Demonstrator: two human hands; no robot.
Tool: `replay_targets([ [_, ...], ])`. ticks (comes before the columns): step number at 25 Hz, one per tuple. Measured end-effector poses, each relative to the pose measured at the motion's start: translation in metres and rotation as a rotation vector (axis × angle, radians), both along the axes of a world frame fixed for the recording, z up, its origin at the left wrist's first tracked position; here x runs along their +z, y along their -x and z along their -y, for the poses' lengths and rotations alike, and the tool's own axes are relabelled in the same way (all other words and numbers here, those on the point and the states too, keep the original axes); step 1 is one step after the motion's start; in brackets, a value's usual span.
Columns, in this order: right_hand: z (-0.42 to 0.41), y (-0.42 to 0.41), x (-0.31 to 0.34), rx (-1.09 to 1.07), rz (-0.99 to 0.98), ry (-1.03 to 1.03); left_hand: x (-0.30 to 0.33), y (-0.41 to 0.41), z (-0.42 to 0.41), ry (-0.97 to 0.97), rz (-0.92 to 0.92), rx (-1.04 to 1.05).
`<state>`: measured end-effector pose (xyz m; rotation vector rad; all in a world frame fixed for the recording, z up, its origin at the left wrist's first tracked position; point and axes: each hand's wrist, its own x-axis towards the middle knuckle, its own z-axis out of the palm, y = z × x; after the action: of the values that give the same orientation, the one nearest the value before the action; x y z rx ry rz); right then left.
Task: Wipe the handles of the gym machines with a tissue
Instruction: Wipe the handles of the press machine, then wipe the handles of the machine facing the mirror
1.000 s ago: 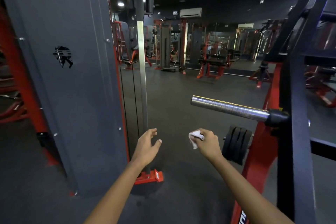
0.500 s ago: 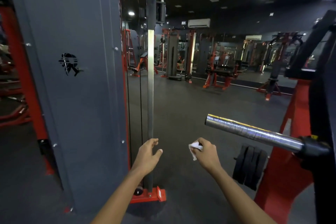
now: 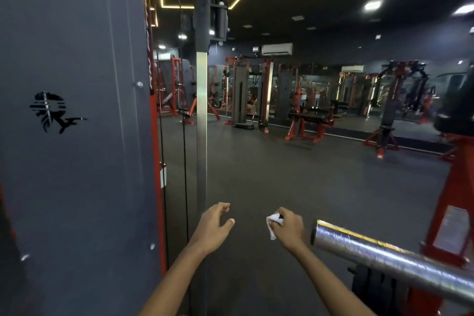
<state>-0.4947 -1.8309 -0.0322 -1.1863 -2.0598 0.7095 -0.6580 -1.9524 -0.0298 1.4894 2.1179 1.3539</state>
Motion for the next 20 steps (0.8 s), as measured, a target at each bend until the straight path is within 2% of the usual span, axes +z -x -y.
replay_targets([
  [7, -0.082, 0.031, -0.014, -0.076, 0.015, 0.008, -0.015, 0.038, -0.111, 0.026, 0.035, -0.038],
  [14, -0.175, 0.048, -0.032, -0.375, -0.063, 0.038, -0.015, 0.073, -0.257, 0.019, 0.024, -0.213],
  [20, -0.241, 0.054, -0.037, -0.656, -0.242, 0.099, -0.002, 0.096, -0.376, 0.019, -0.044, -0.407],
])
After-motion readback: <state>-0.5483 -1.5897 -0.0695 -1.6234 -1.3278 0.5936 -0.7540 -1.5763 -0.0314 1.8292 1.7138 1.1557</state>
